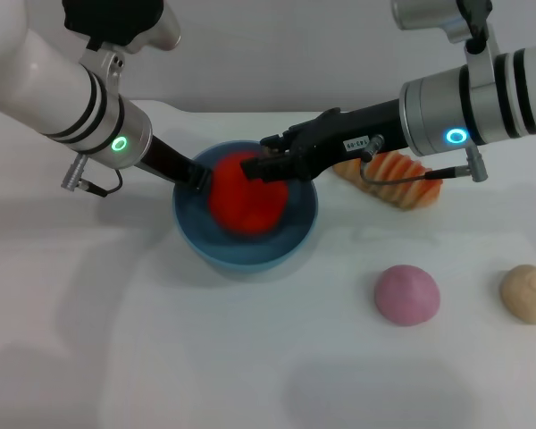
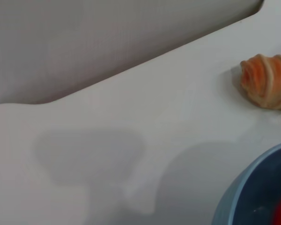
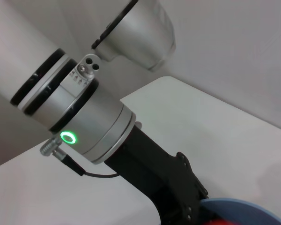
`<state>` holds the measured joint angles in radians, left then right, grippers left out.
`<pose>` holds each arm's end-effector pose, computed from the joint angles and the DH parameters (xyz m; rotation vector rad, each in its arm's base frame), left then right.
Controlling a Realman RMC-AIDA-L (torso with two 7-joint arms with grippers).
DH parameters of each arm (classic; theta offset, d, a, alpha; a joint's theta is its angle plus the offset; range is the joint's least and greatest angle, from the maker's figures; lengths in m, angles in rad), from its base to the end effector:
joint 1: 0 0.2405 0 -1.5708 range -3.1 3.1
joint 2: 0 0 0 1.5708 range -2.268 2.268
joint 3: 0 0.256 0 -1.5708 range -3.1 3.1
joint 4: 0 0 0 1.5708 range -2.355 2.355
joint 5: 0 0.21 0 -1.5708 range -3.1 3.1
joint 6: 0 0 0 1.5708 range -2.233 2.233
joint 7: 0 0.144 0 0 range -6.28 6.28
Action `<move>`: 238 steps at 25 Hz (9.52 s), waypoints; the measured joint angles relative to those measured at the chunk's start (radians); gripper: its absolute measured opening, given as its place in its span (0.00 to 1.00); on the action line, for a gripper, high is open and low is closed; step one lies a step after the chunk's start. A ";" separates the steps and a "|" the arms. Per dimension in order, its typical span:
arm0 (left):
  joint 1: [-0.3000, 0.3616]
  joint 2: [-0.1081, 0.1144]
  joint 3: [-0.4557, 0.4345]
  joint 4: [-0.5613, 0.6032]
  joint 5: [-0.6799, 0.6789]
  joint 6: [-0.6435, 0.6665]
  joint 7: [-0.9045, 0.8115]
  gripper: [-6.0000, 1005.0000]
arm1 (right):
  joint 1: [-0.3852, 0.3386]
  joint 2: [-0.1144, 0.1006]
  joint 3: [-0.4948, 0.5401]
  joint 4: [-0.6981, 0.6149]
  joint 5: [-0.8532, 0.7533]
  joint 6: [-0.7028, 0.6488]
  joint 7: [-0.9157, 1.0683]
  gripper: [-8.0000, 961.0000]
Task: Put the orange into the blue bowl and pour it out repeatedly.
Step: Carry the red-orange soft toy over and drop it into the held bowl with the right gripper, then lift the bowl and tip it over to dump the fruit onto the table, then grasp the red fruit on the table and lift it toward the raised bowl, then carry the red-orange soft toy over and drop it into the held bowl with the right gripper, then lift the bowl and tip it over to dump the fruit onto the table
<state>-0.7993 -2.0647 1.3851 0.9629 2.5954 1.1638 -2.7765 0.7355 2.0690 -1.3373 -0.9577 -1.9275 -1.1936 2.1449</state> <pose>-0.1768 0.4179 -0.0314 -2.3565 -1.1127 0.2884 0.1201 0.3948 -0.0414 -2.8227 0.7586 0.3723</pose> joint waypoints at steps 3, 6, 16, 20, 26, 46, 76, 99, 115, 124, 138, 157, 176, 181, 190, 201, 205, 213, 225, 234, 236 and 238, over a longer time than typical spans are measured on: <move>0.002 0.000 0.001 -0.001 0.001 -0.002 0.000 0.01 | -0.016 0.002 0.002 -0.018 -0.001 0.007 -0.008 0.43; 0.003 0.000 -0.001 -0.001 0.000 -0.003 0.000 0.01 | -0.038 0.002 0.022 -0.042 0.000 0.016 -0.013 0.49; 0.019 0.000 0.004 -0.001 0.000 -0.045 0.000 0.01 | -0.320 0.010 0.008 -0.276 0.172 0.338 -0.341 0.50; 0.022 0.000 0.012 -0.001 0.000 -0.068 0.000 0.01 | -0.384 0.011 0.000 -0.220 0.305 0.456 -0.525 0.54; 0.018 0.000 0.030 0.004 0.004 -0.100 0.000 0.01 | -0.464 0.014 0.002 -0.057 0.635 0.521 -0.850 0.61; 0.101 0.002 0.345 0.343 0.293 -0.469 0.111 0.01 | -0.569 0.010 0.157 0.208 1.009 0.420 -1.114 0.76; 0.437 -0.006 0.764 0.296 0.293 -1.381 1.010 0.01 | -0.553 0.008 0.179 0.266 1.083 0.284 -1.111 0.76; 0.233 0.003 0.265 0.112 -0.616 -0.926 0.485 0.01 | -0.544 -0.019 0.216 -0.091 0.279 0.140 -0.321 0.75; 0.157 0.002 0.248 0.042 -0.622 -0.843 0.416 0.01 | -0.318 0.004 0.131 -0.081 -0.077 -0.103 -0.005 0.73; 0.165 0.003 0.243 0.021 -0.624 -0.845 0.416 0.01 | -0.233 0.004 0.020 0.039 -0.084 -0.026 -0.002 0.72; 0.113 0.005 0.131 -0.020 -0.364 -0.644 0.264 0.01 | -0.163 0.005 0.002 0.176 -0.085 0.045 -0.003 0.71; 0.100 0.006 0.125 -0.023 -0.179 -0.549 0.116 0.01 | -0.229 0.007 -0.007 -0.032 -0.038 -0.019 -0.071 0.19; -0.020 -0.006 0.148 -0.037 -0.034 -0.343 0.106 0.01 | -0.228 -0.001 0.166 -0.419 0.000 -0.183 -0.086 0.03; -0.047 -0.009 0.171 -0.029 -0.055 -0.279 0.106 0.01 | -0.186 -0.001 0.167 -0.302 -0.005 -0.145 -0.119 0.03; -0.042 -0.009 0.186 -0.026 -0.093 -0.251 0.110 0.01 | -0.139 -0.002 0.157 -0.139 -0.017 -0.049 -0.143 0.04; -0.030 -0.011 0.215 -0.038 -0.105 -0.294 0.105 0.01 | -0.082 -0.002 0.154 -0.030 -0.023 -0.005 -0.181 0.08; -0.024 -0.010 0.216 -0.039 -0.105 -0.310 0.105 0.01 | -0.108 0.000 0.174 -0.067 -0.019 0.004 -0.204 0.22; 0.006 -0.005 0.256 -0.027 -0.098 -0.415 0.112 0.01 | -0.368 0.008 0.187 -0.270 0.046 0.297 -0.431 0.49; 0.035 -0.004 0.385 -0.014 -0.024 -0.634 0.117 0.01 | -0.525 0.007 0.270 0.101 0.638 0.369 -0.895 0.73; 0.150 -0.006 0.509 0.190 0.236 -0.780 0.119 0.01 | -0.561 0.005 0.283 0.385 1.072 0.163 -1.291 0.82; 0.189 -0.007 0.540 0.236 0.285 -0.815 0.133 0.01 | -0.564 0.005 0.299 0.419 1.112 0.132 -1.328 0.83; 0.213 -0.005 0.566 0.262 0.290 -0.834 0.165 0.01 | -0.567 0.005 0.315 0.440 1.127 0.106 -1.338 0.83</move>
<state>-0.5866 -2.0698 1.9515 1.2244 2.8856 0.3301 -2.6119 0.1685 2.0743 -1.0225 -0.5174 -0.8006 -1.0876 0.8068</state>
